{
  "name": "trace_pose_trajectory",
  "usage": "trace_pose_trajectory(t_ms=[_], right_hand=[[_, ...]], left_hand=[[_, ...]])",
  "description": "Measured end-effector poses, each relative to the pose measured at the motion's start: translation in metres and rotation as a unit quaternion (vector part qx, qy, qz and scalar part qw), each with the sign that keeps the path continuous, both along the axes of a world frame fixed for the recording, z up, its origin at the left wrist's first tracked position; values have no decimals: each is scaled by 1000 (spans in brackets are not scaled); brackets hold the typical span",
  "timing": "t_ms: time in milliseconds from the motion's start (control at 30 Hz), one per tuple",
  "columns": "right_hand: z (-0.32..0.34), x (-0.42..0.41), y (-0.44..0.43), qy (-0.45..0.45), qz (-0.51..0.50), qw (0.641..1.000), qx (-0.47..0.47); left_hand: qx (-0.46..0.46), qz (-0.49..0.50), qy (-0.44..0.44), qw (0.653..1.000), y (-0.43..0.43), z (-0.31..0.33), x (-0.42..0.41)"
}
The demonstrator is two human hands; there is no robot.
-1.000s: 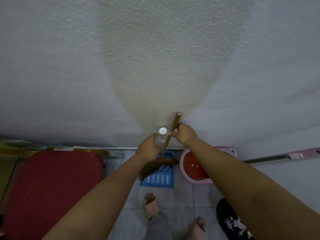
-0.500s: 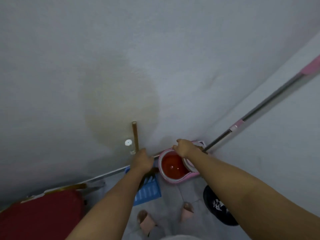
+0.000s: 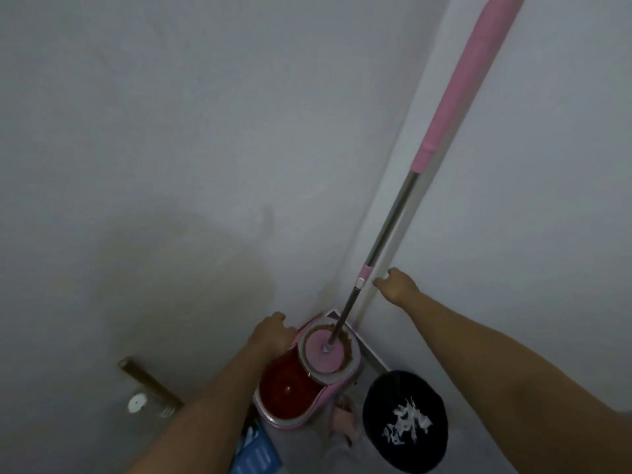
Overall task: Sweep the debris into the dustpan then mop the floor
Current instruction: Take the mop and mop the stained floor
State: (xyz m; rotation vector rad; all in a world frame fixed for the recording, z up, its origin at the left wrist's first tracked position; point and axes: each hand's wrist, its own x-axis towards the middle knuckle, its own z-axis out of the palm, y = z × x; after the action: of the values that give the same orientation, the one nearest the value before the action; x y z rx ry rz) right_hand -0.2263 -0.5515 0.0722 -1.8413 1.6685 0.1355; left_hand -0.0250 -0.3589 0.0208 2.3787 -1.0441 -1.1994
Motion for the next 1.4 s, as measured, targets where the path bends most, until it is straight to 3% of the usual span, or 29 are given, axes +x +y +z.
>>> trace_pose_trajectory(t_ms=[133,233,433,633,867,1000,1233,1400], right_hand=[[19,-3,-64,-141,-60,988,-29],[34,5,-97,-233,-40,971,-37],[34,19,-110,-303,-7,953,5],[66,14,-110,-336,-2,938,-88],[83,-8,-63,-330,45,938,-100],[104,-15,-29,-343,35,928,-138],[175,-24,58,-391,-26,878,-274],[210,-33,137,-414,-43,846,-333]], left_hand=[[-20,-21,30,999,-65,2,-22],[-42,-35,59,997,-116,5,-43],[-98,-19,136,986,-186,6,-91],[-126,105,157,974,-205,-4,-110],[-128,53,122,983,-196,7,-111],[-180,47,135,973,-168,23,-115],[-324,-24,144,935,-108,94,-118],[-369,-93,123,917,-49,137,-121]])
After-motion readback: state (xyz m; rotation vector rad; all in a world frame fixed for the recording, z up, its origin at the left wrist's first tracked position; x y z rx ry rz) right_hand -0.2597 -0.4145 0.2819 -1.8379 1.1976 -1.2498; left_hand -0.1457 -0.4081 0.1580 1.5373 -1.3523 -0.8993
